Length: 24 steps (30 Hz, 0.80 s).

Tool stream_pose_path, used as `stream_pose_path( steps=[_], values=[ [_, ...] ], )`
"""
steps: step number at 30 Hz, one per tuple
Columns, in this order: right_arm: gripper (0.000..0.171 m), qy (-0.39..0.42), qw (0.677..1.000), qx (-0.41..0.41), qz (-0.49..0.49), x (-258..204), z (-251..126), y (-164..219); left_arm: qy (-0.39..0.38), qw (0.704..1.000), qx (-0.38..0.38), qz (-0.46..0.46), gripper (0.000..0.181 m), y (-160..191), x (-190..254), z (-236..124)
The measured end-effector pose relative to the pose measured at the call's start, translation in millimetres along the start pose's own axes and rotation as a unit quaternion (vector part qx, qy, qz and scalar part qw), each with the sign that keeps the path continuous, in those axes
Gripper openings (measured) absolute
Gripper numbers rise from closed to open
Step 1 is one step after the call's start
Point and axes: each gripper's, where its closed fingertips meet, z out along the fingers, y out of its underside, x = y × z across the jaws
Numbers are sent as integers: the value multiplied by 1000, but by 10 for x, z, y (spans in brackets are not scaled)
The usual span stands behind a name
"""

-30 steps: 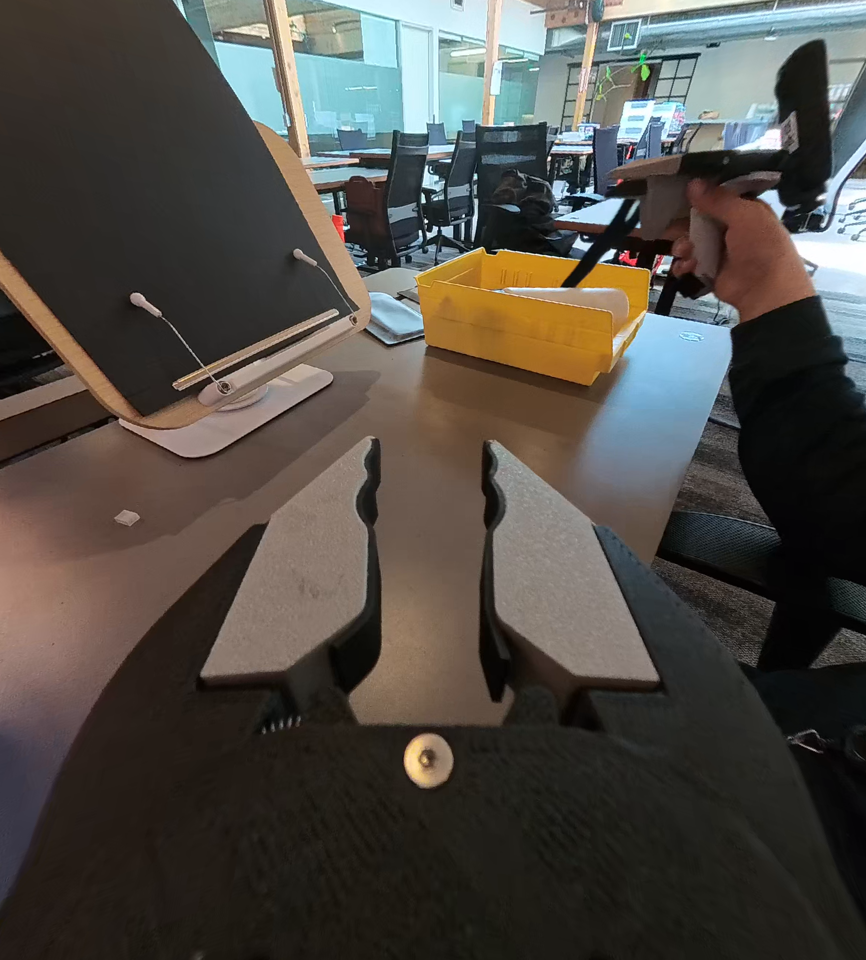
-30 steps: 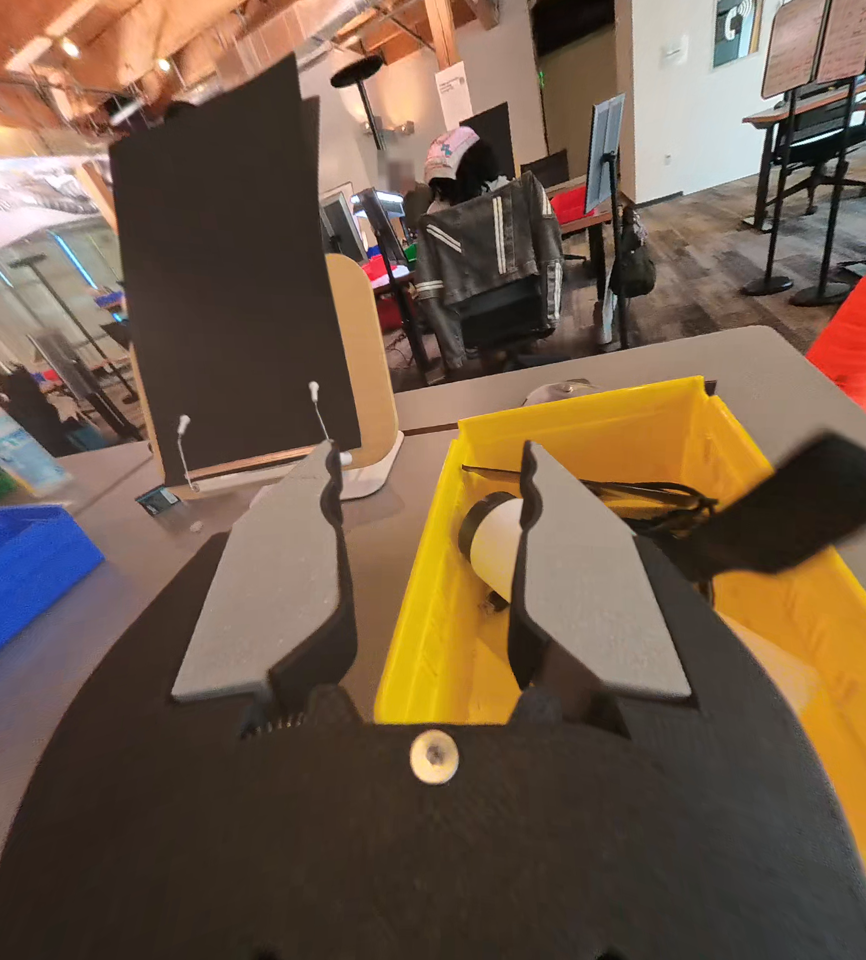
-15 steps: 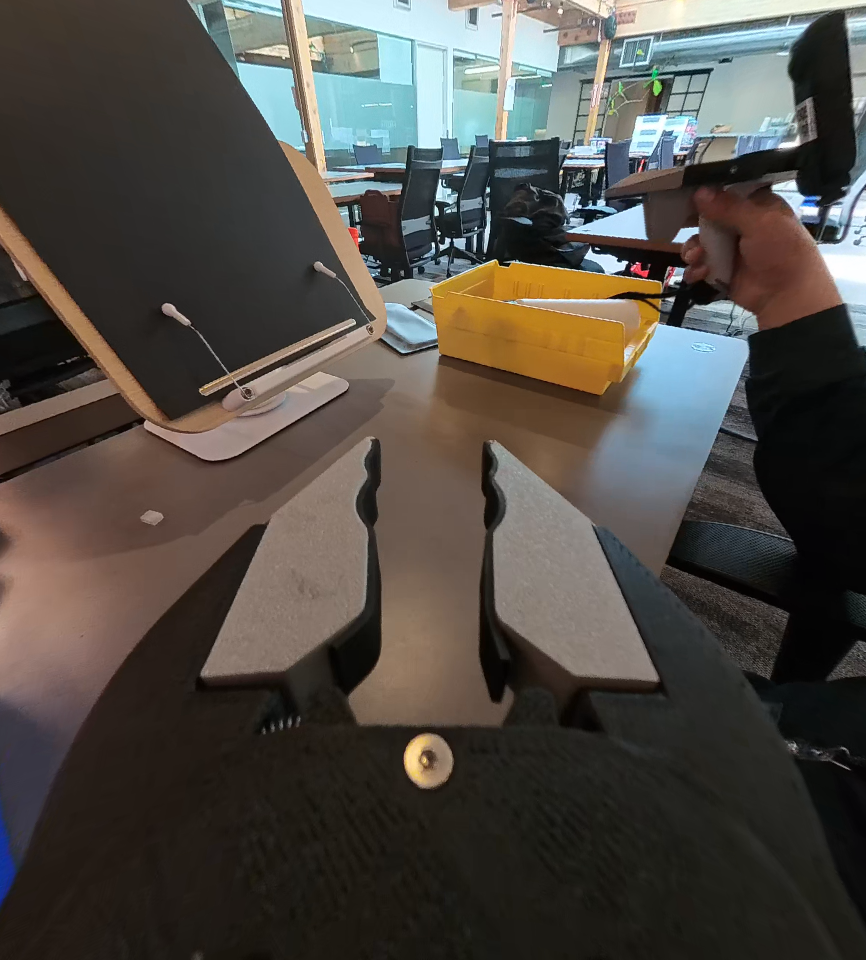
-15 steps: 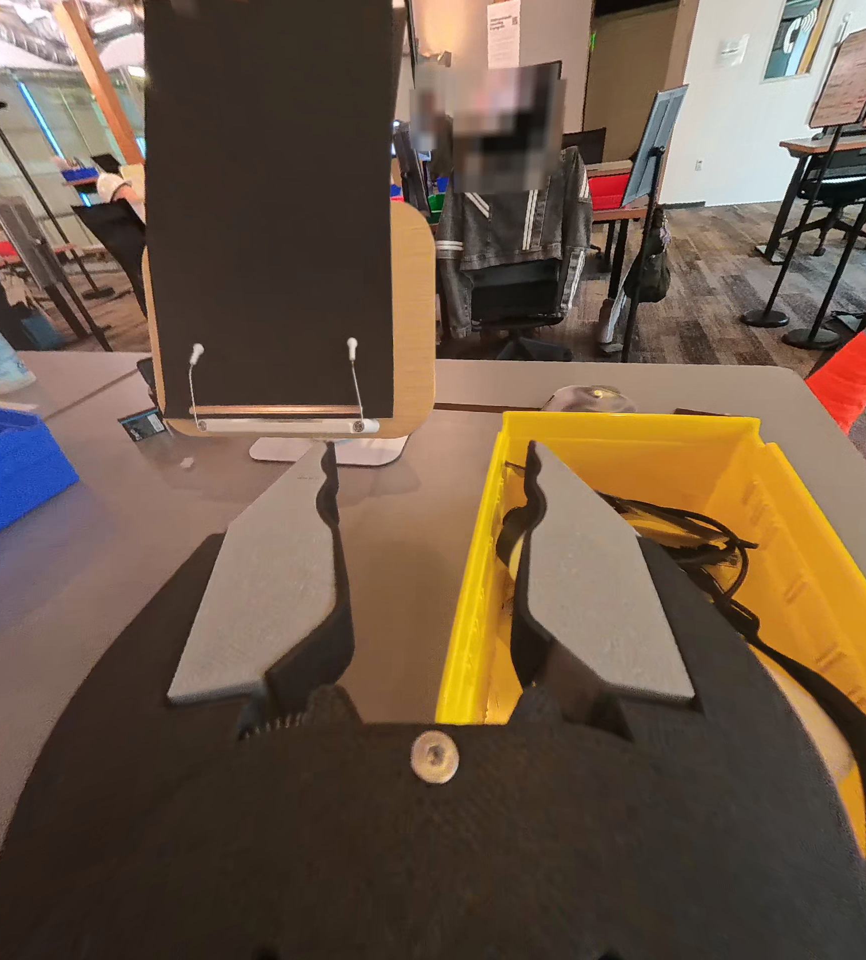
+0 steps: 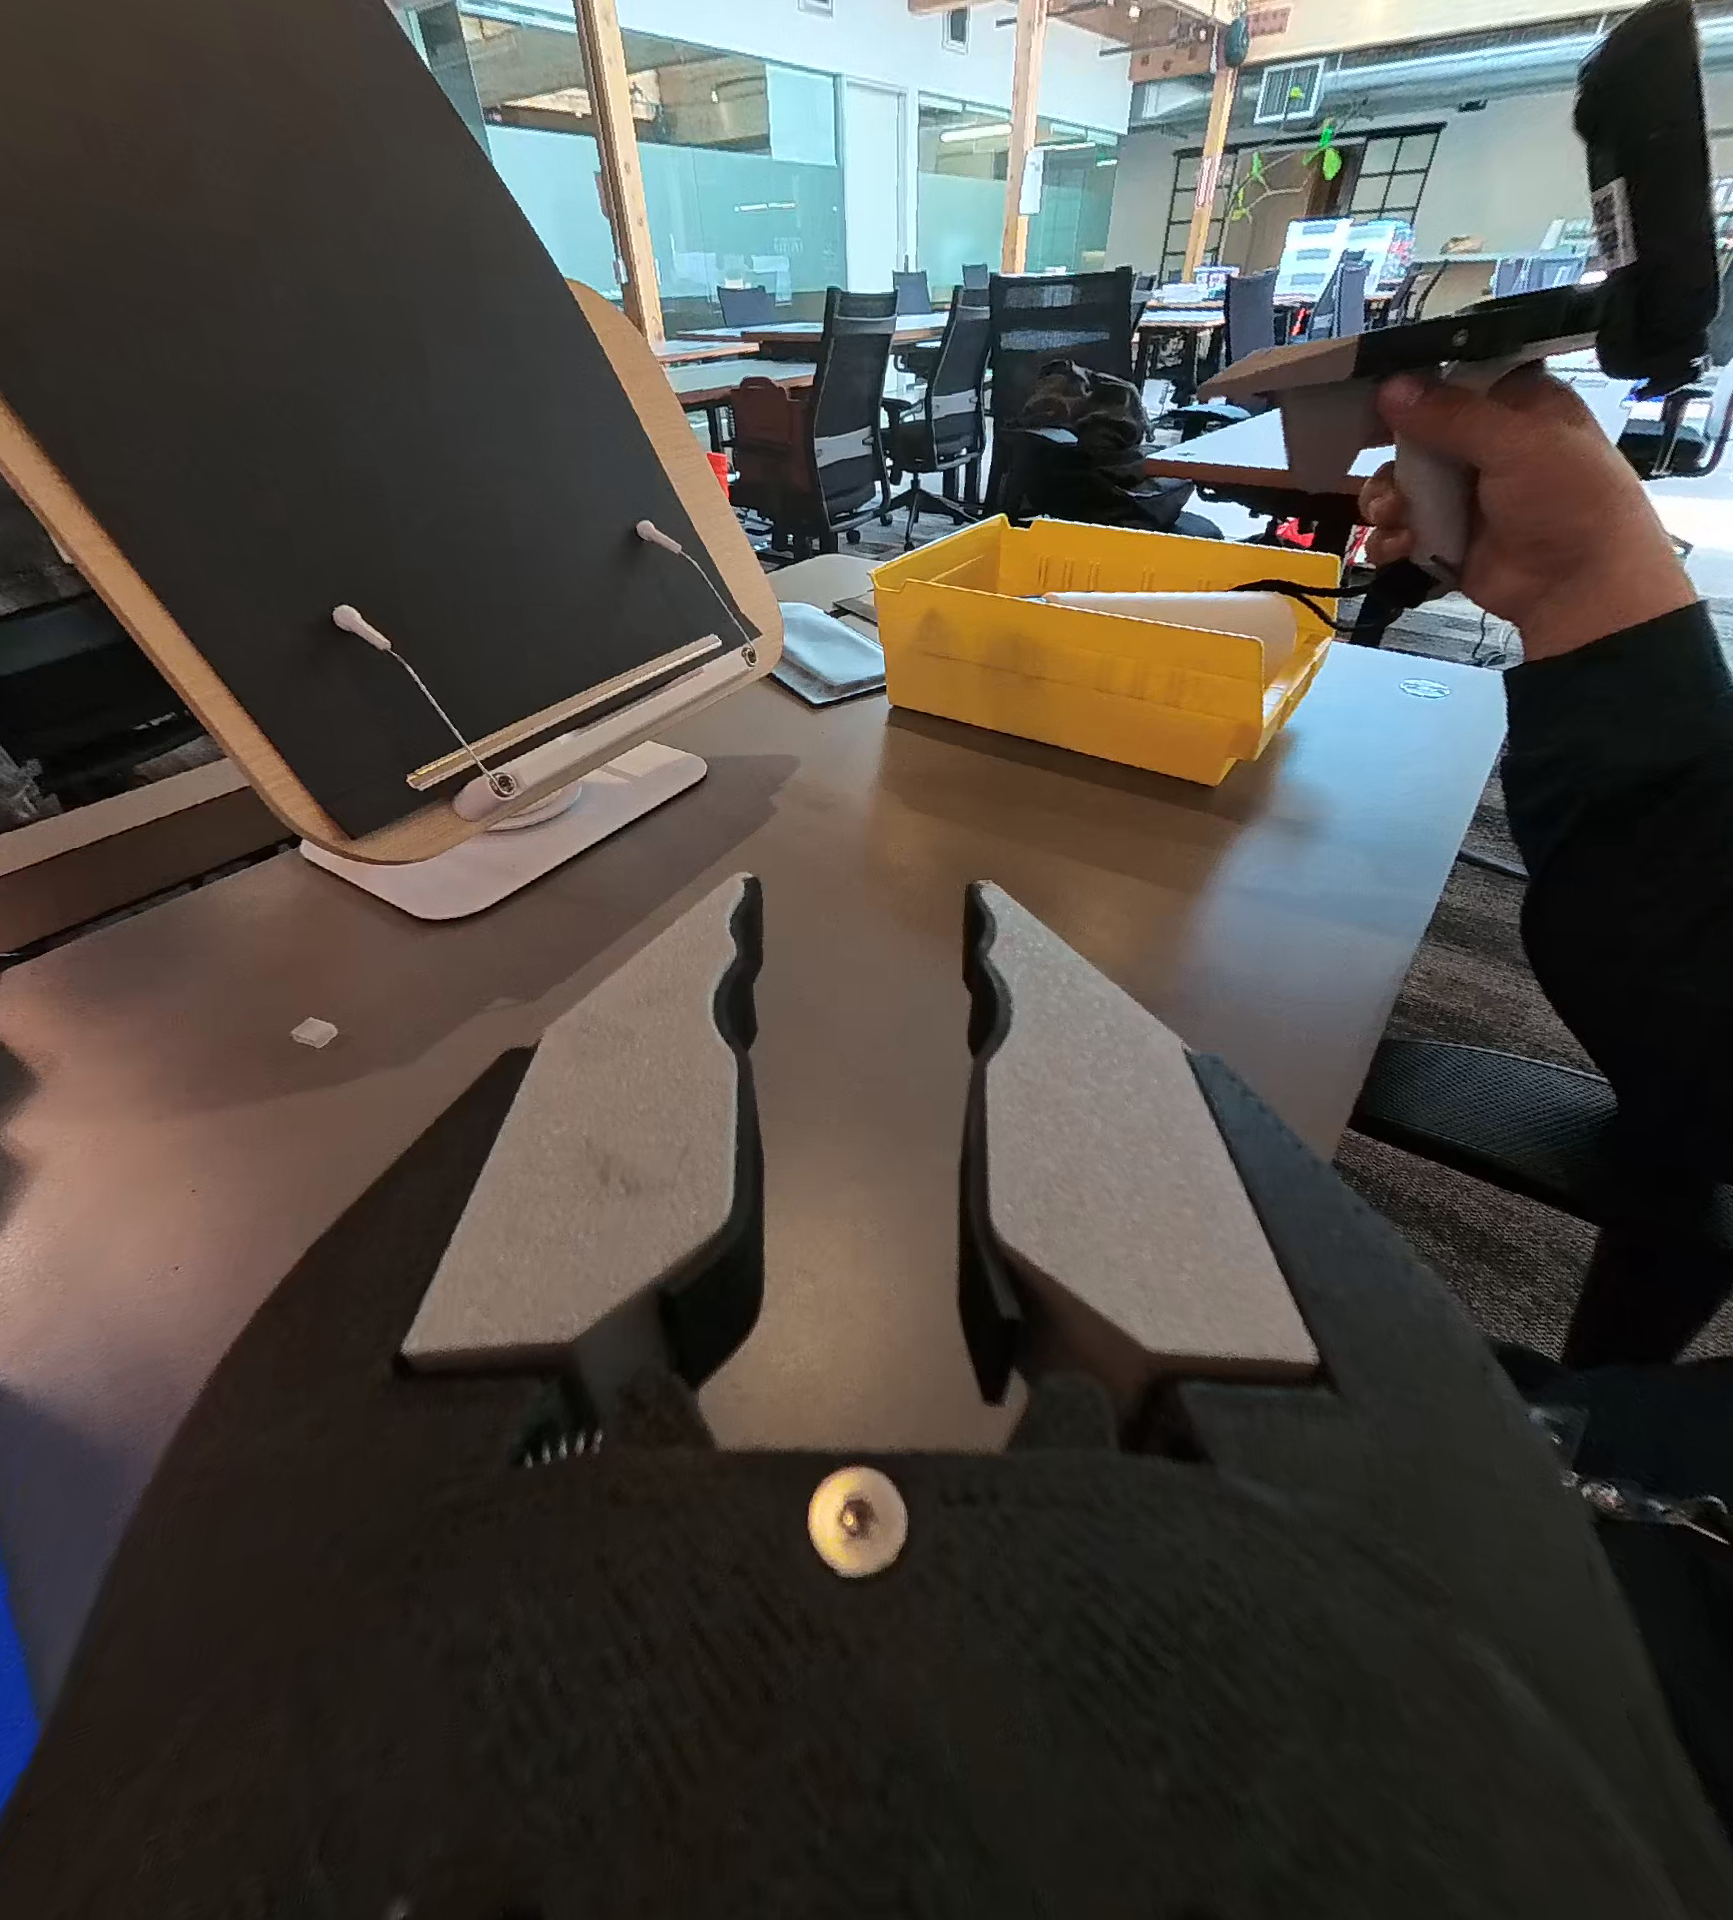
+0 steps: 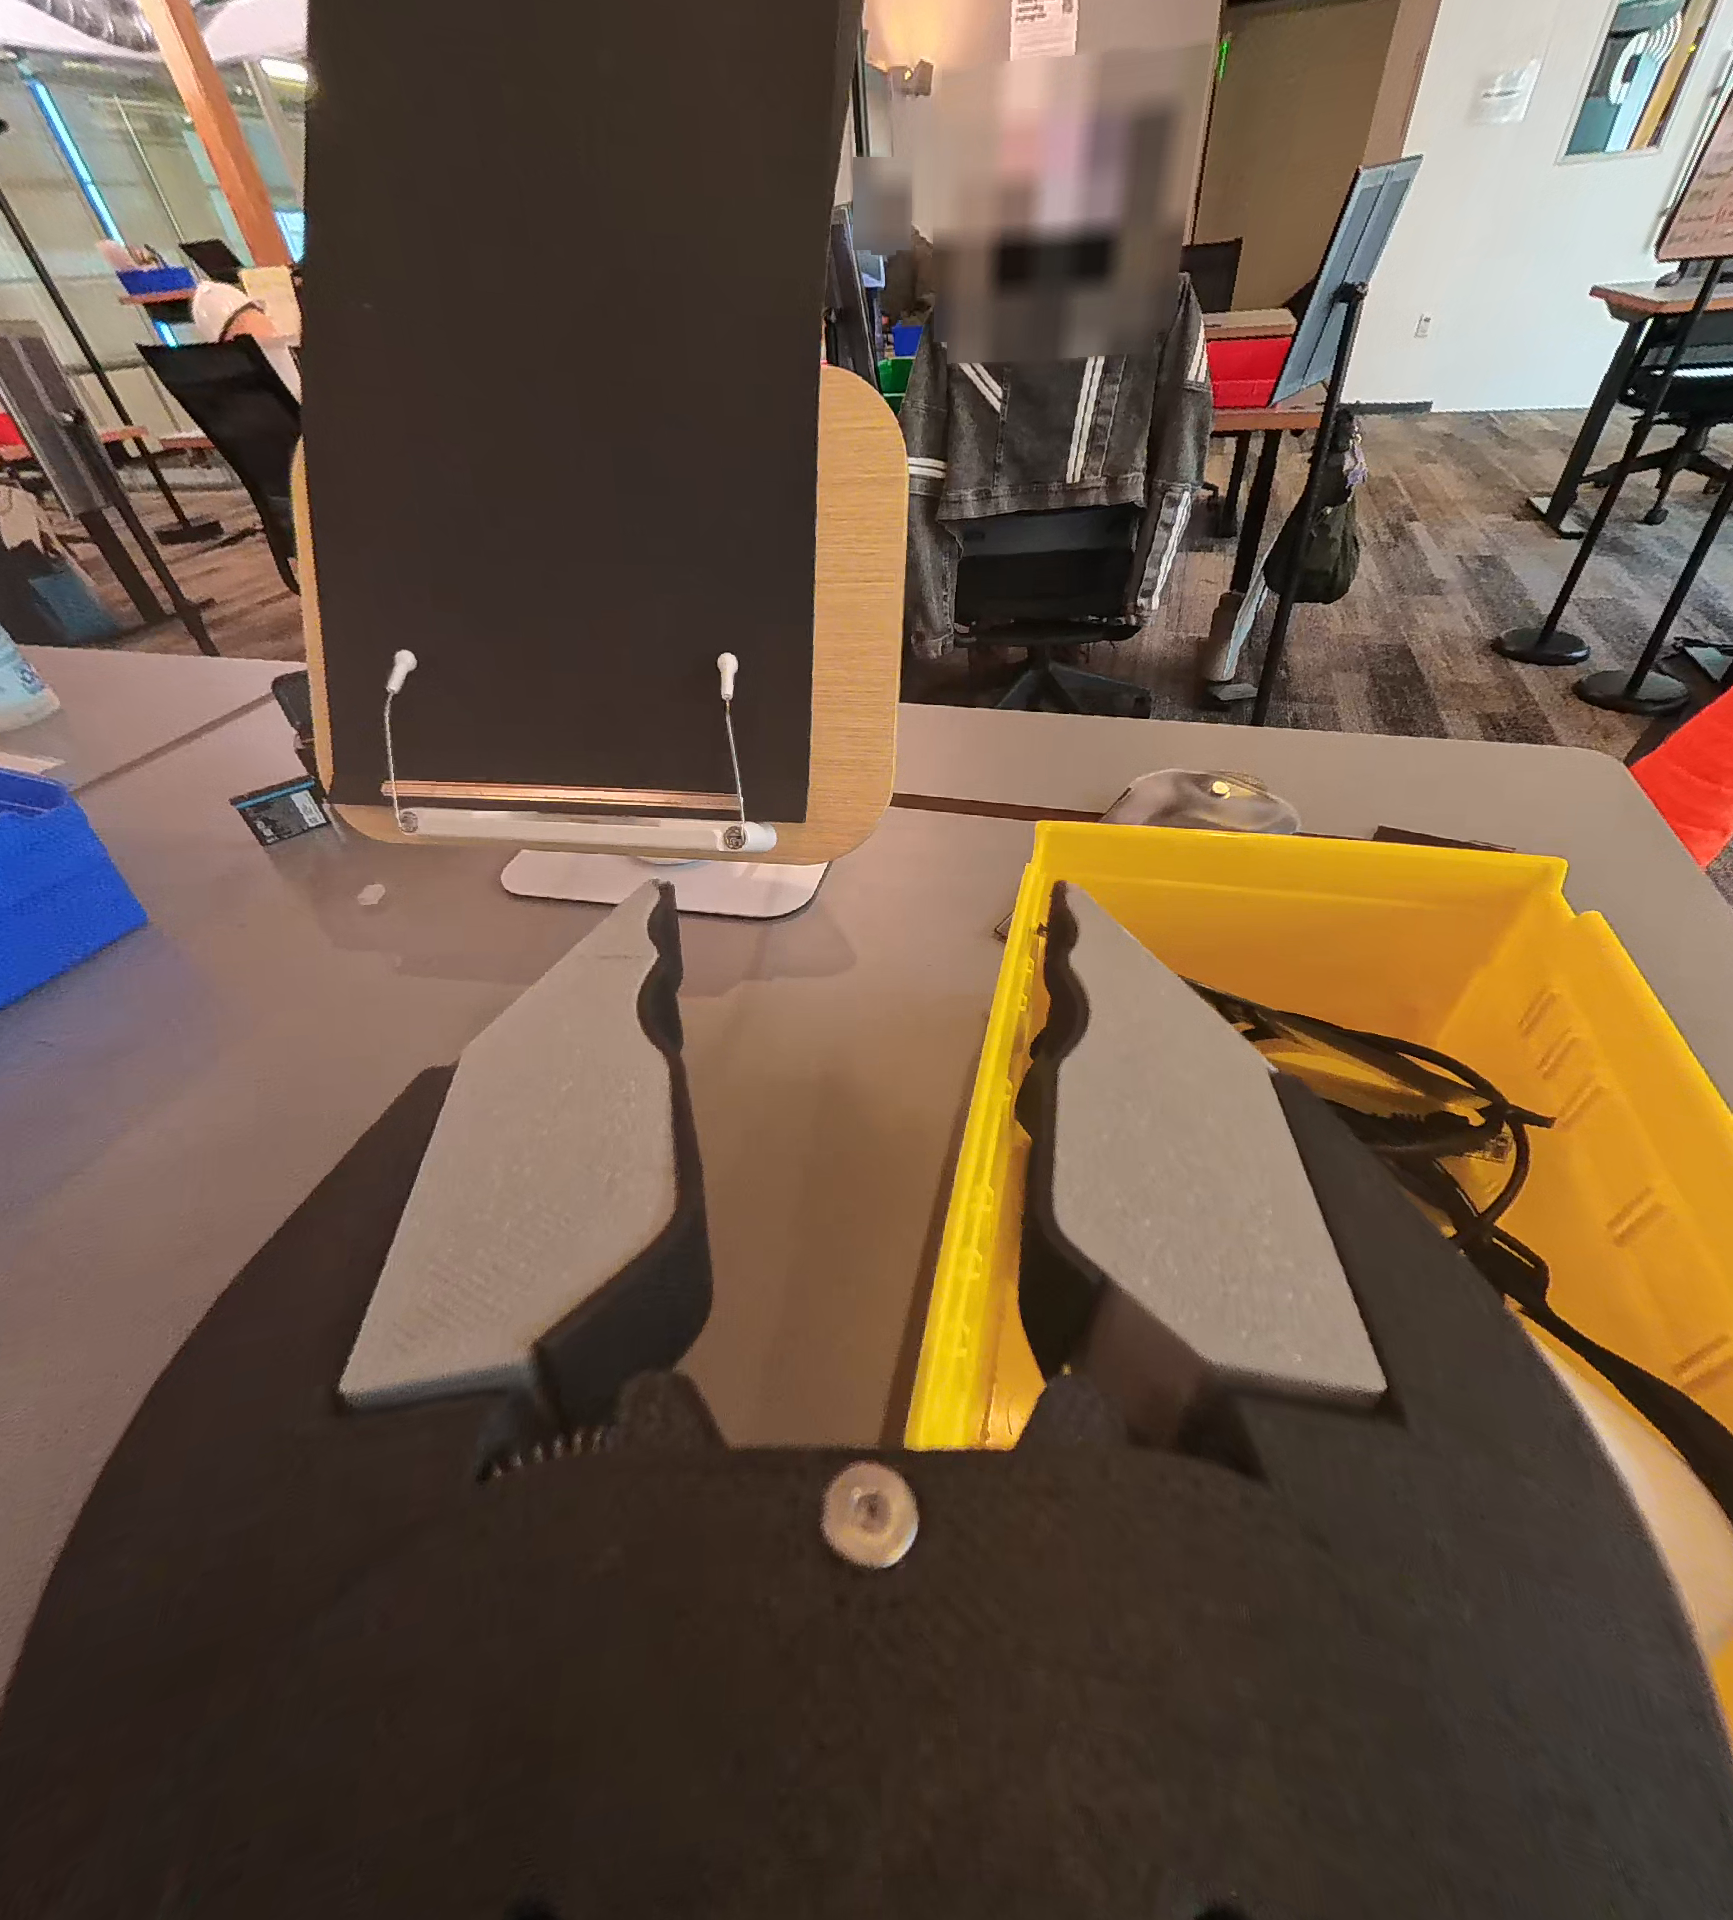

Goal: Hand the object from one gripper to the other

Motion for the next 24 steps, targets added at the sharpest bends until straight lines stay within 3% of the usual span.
stream_pose_path(
  steps=[24],
  values=[
    [67, -6, 1000, -6, -19, -131, 61, 4, -3, 1000, 1, 1, 37, -5, -22, -9]
  ],
)
